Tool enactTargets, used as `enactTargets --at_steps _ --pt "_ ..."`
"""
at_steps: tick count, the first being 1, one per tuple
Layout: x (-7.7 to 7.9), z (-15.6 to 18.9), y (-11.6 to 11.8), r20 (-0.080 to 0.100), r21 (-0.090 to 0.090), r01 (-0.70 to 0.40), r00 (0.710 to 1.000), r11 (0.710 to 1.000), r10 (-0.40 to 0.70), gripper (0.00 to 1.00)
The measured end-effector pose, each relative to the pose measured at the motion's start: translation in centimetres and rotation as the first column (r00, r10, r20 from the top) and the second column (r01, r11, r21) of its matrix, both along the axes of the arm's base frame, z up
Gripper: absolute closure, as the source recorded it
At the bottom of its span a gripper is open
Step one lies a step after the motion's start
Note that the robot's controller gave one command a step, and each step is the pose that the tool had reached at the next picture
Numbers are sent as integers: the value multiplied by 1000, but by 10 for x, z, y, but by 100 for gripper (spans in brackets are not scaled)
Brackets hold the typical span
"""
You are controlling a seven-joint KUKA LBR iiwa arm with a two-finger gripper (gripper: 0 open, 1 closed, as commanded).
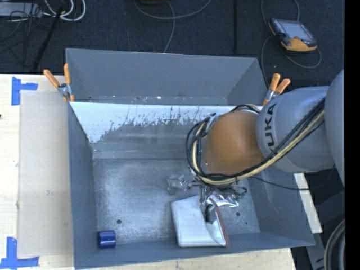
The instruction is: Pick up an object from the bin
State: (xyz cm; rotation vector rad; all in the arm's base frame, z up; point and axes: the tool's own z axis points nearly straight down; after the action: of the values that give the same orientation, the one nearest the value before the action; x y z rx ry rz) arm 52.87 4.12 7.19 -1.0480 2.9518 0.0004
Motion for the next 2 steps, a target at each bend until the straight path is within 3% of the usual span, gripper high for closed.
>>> enactTargets --at_steps 1,2 --pt "0 -1 0 0 0 1 1000 1000 -1 100" --pt "1 46 1 -4 -2 2 1000 1000 -2 100"
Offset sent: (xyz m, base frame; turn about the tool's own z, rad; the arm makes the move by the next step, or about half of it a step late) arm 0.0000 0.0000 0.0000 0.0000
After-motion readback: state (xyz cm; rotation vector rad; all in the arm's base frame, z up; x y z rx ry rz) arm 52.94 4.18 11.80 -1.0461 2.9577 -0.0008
